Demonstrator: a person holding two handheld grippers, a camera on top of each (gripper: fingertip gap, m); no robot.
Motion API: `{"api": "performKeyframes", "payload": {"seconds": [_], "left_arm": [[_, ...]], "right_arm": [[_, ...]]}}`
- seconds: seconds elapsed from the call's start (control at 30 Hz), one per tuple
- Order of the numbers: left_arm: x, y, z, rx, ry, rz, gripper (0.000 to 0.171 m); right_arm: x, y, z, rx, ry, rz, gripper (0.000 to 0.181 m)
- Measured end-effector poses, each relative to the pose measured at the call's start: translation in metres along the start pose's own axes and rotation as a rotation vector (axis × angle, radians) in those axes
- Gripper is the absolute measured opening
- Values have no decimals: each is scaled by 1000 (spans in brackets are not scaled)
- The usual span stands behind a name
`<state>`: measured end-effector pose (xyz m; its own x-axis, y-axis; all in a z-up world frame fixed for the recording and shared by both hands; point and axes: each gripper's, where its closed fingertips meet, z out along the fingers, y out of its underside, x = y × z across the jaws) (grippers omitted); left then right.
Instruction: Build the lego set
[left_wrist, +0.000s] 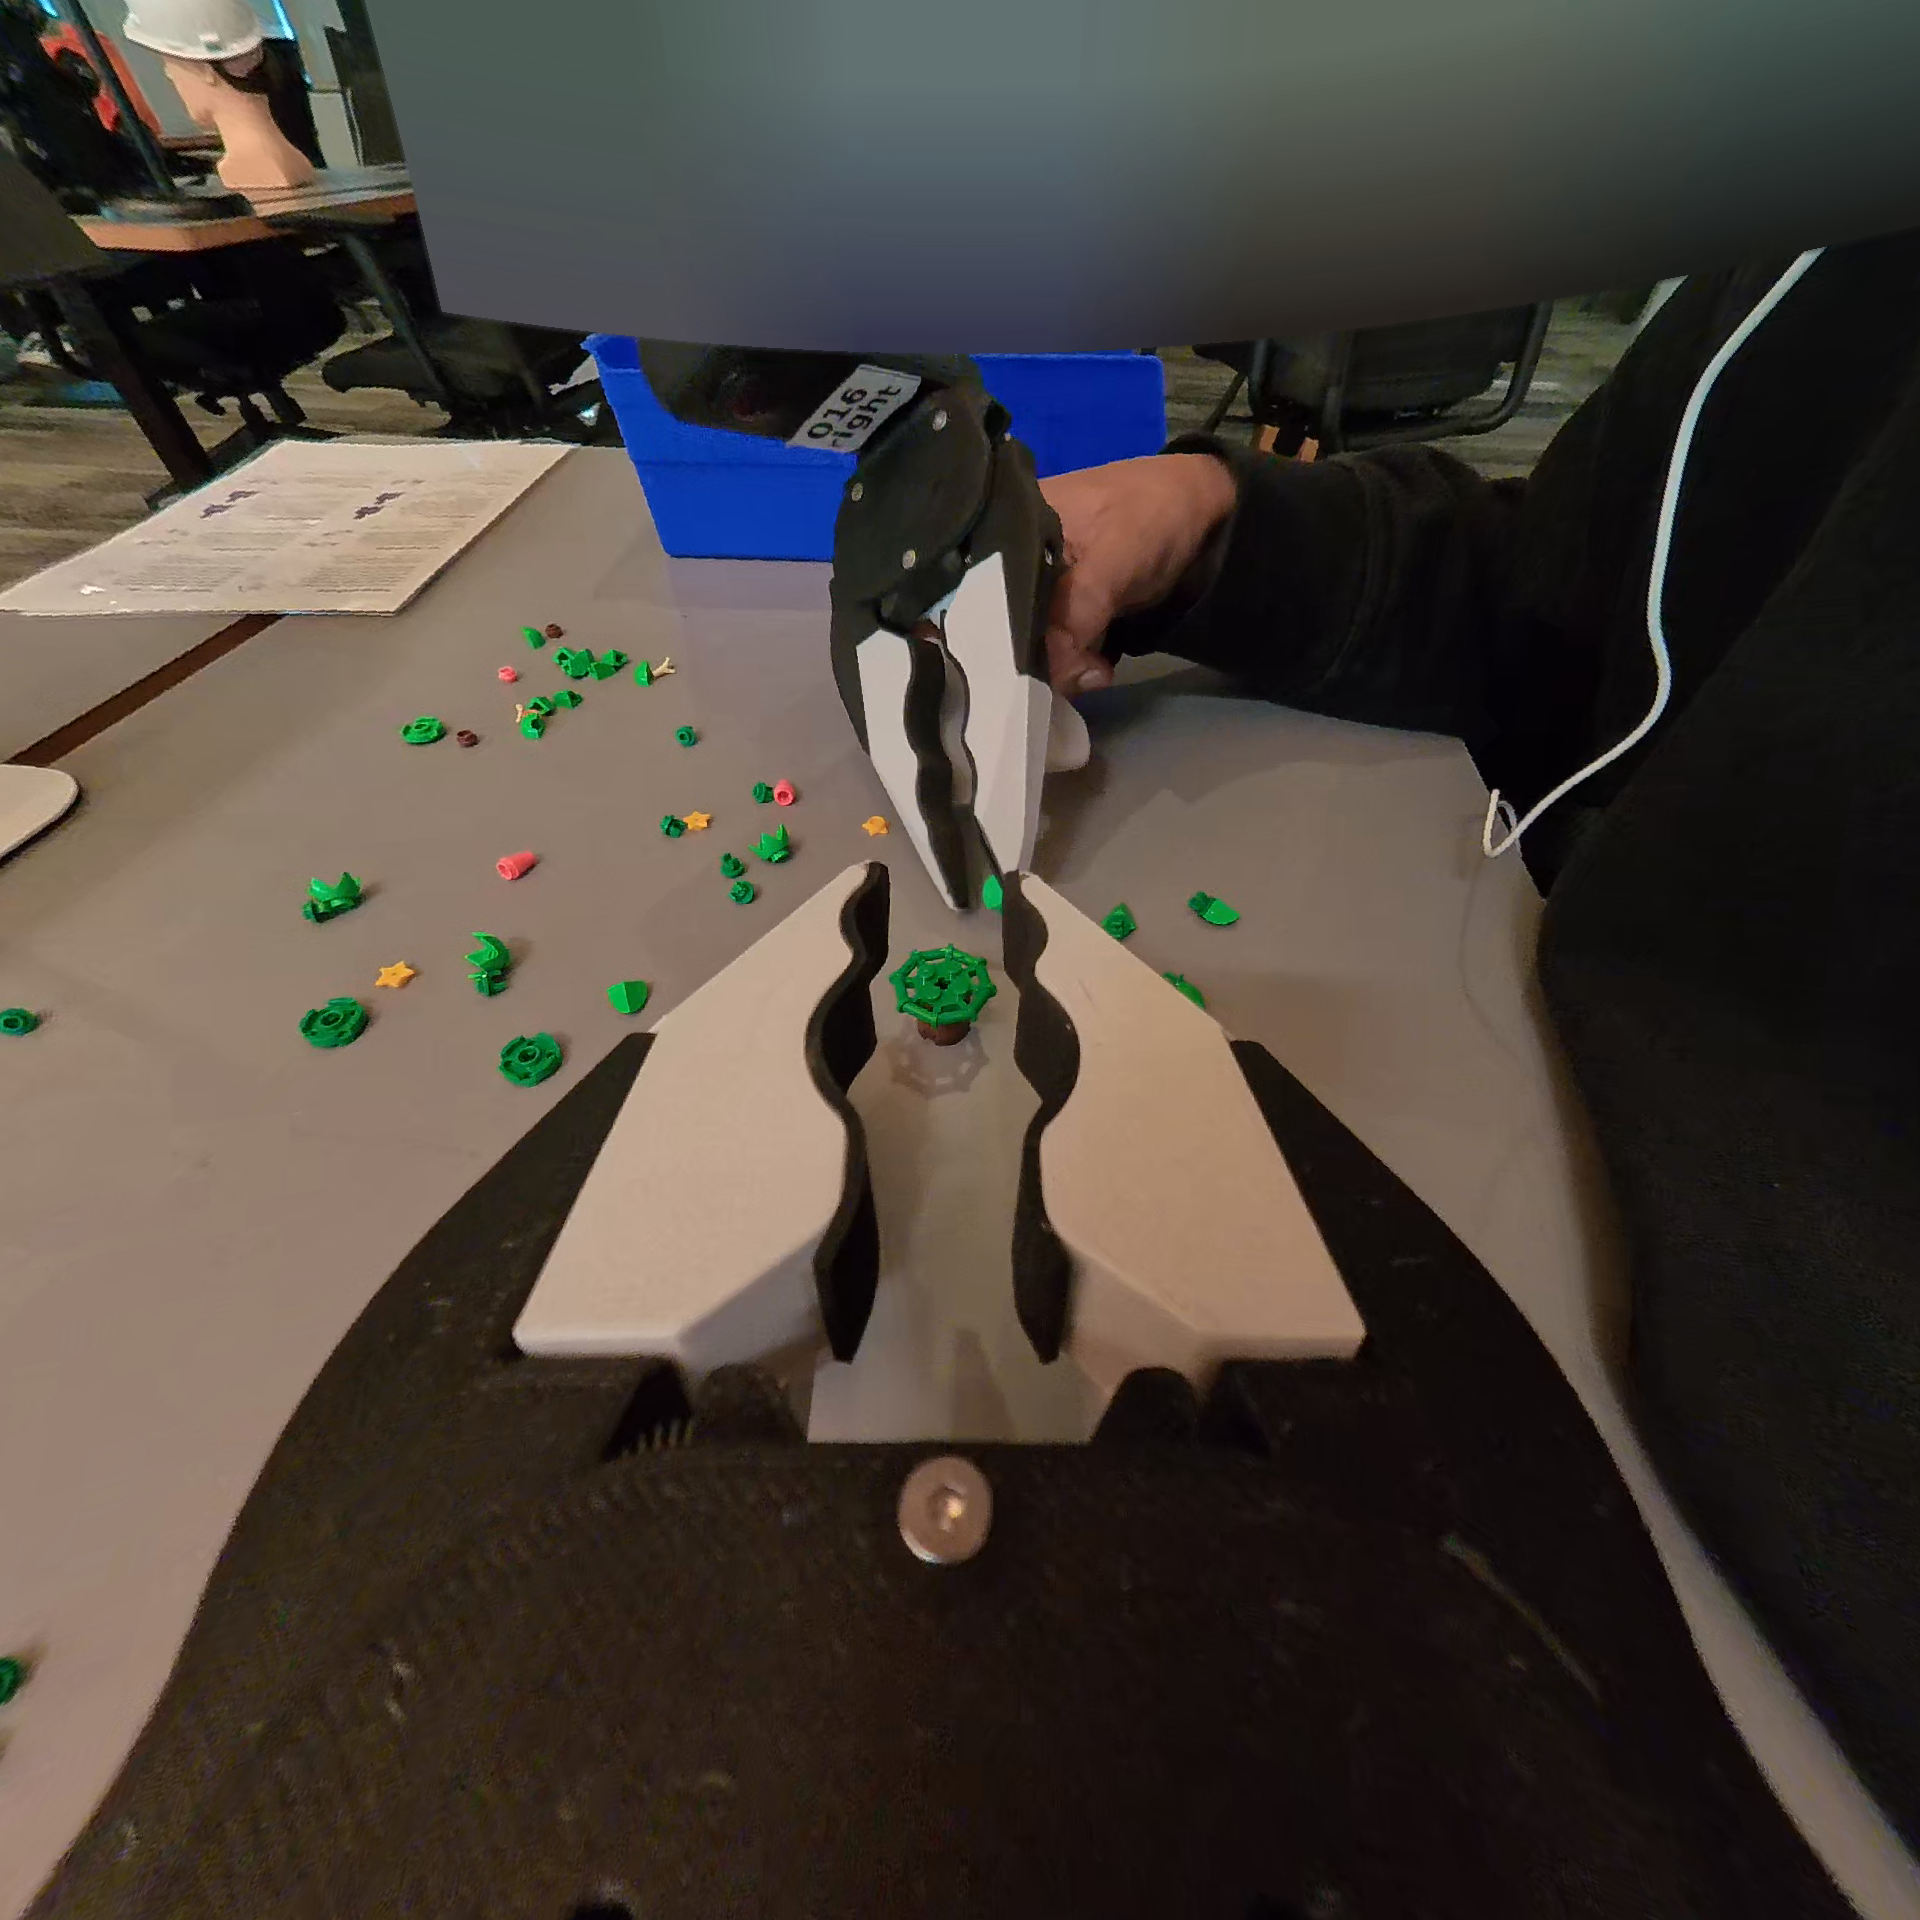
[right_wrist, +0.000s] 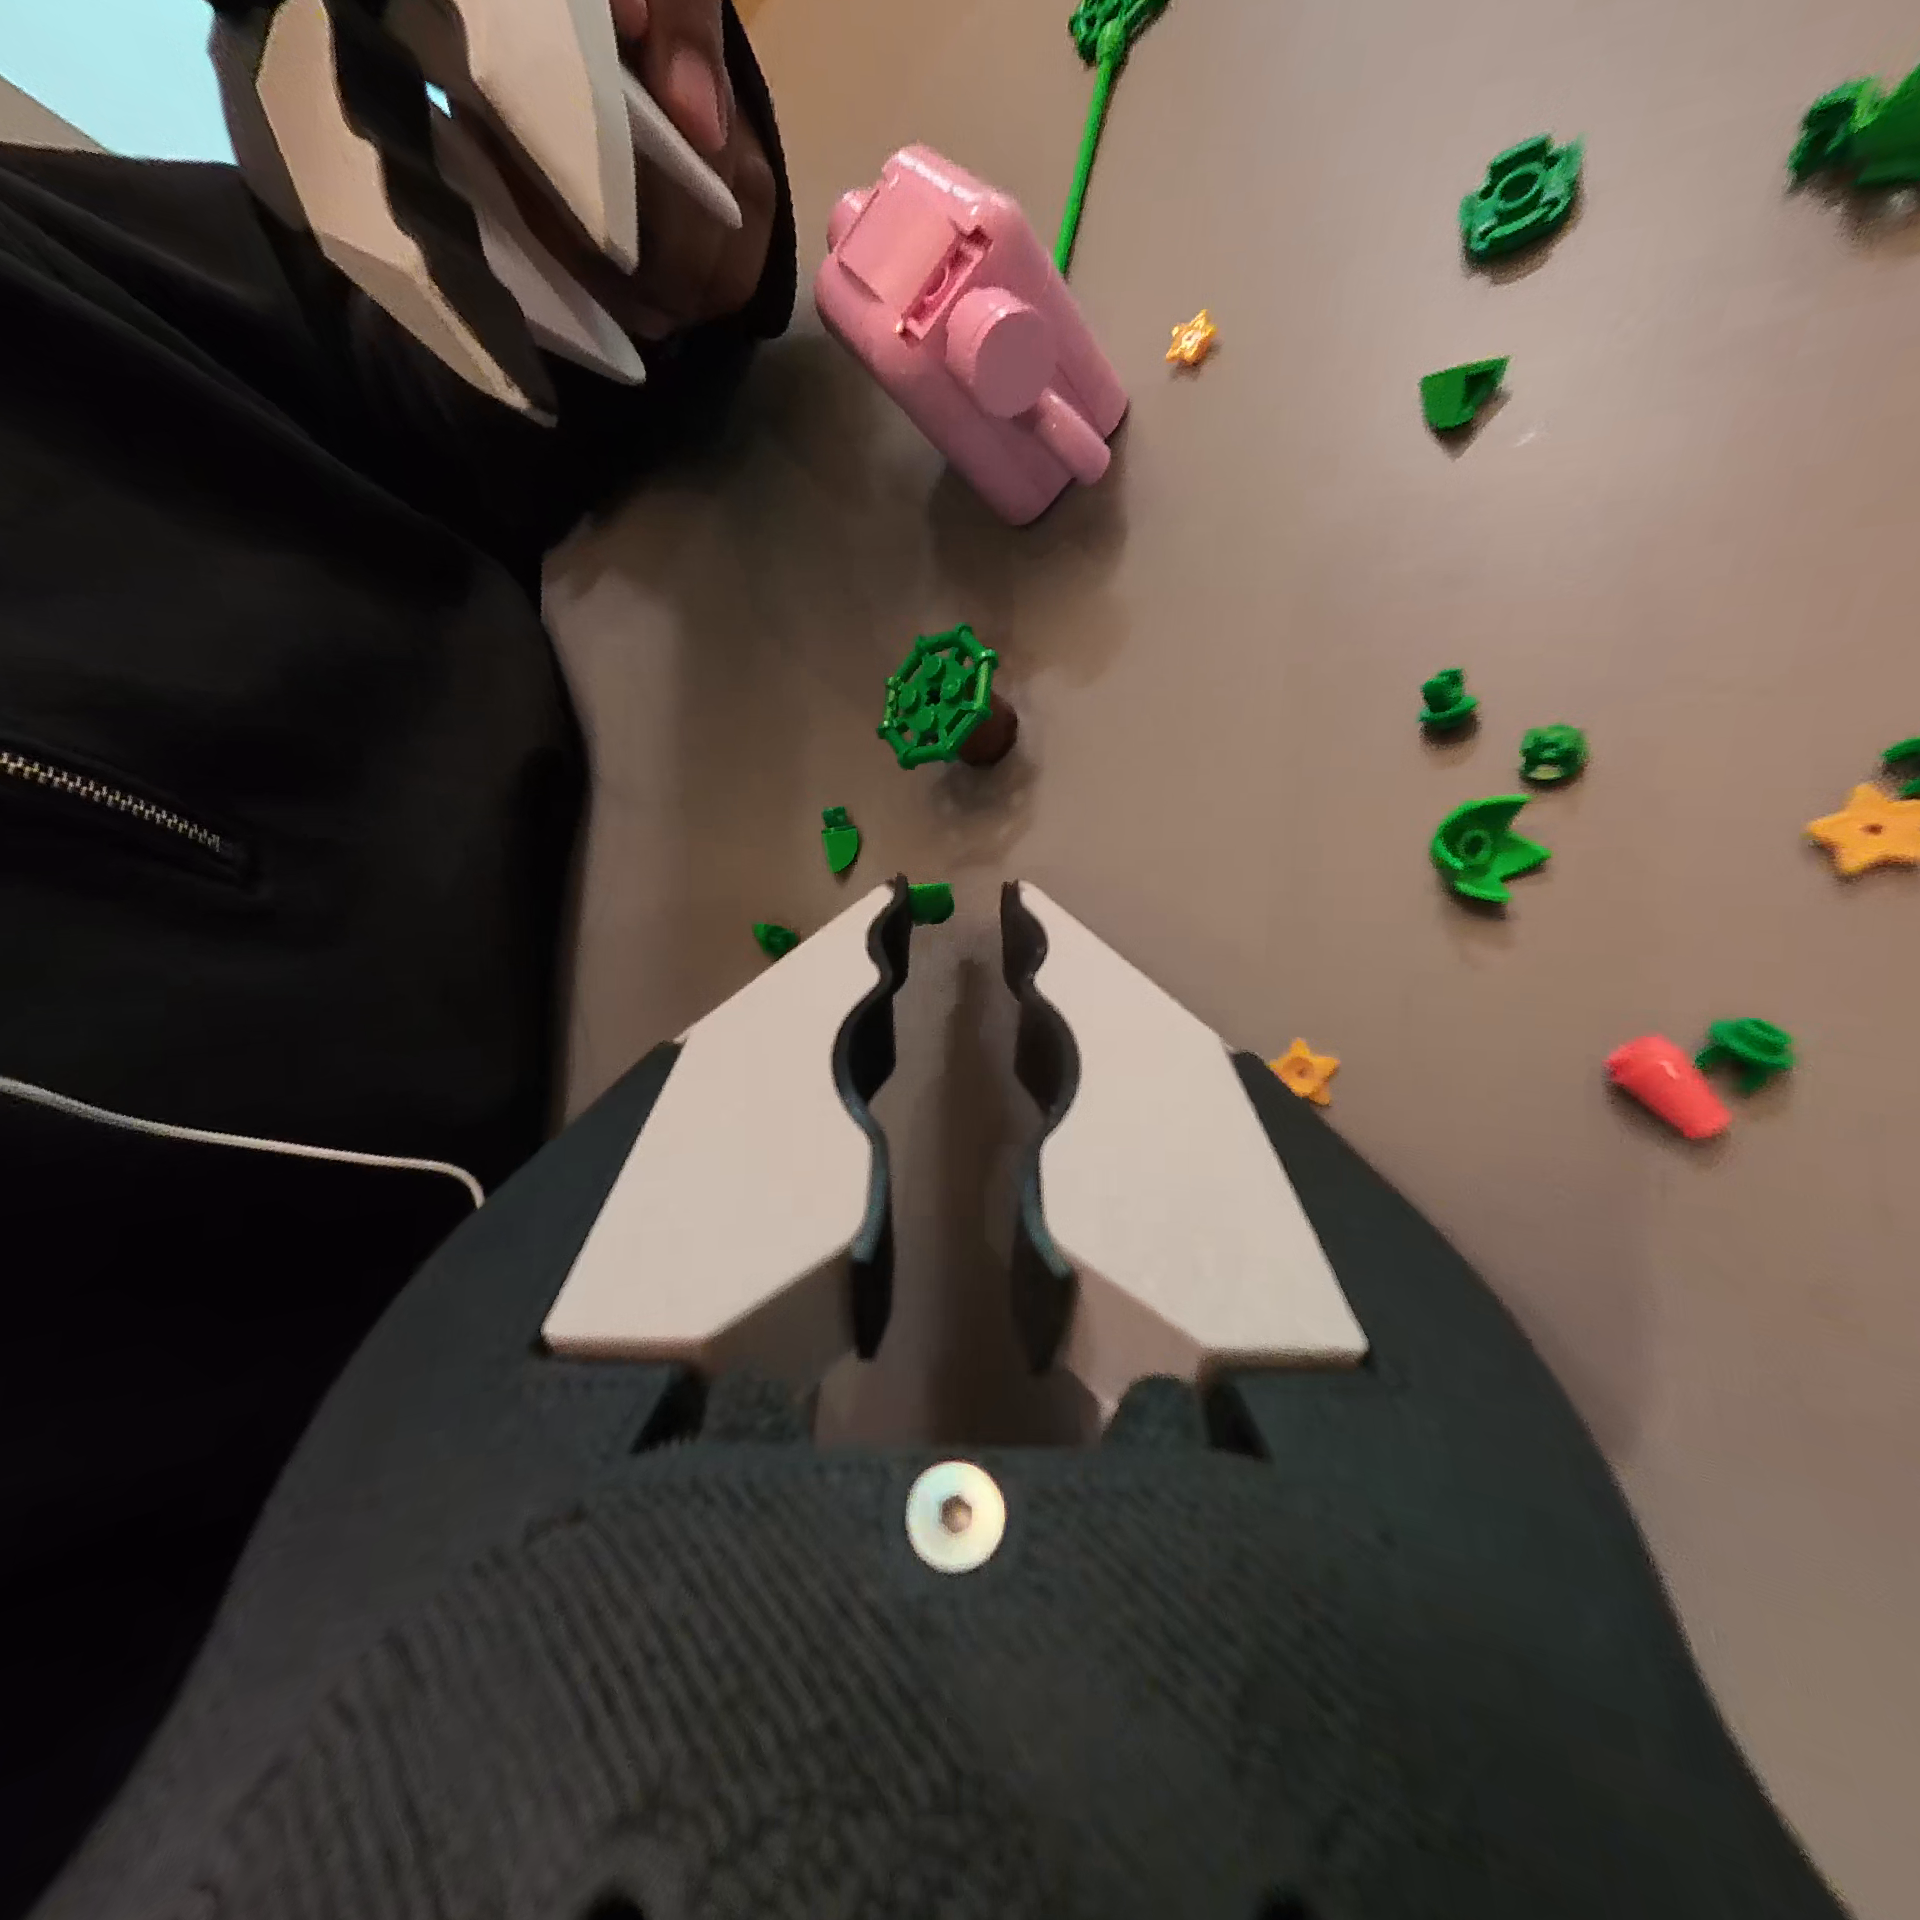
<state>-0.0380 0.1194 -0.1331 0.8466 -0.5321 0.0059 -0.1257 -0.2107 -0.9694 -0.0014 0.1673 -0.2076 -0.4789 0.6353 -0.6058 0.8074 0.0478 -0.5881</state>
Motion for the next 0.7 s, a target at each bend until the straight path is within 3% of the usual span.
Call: {"api": "performKeyframes", "payload": {"seconds": [0.5,0.7], "left_arm": [[23,9,12,-77,55,110,18],[34,11,24,-89,71,111,21]], "right_arm": [[-36,-30,0,174,-169,-136,15],[-73,-67,-10,420,-447,-54,7]]}}
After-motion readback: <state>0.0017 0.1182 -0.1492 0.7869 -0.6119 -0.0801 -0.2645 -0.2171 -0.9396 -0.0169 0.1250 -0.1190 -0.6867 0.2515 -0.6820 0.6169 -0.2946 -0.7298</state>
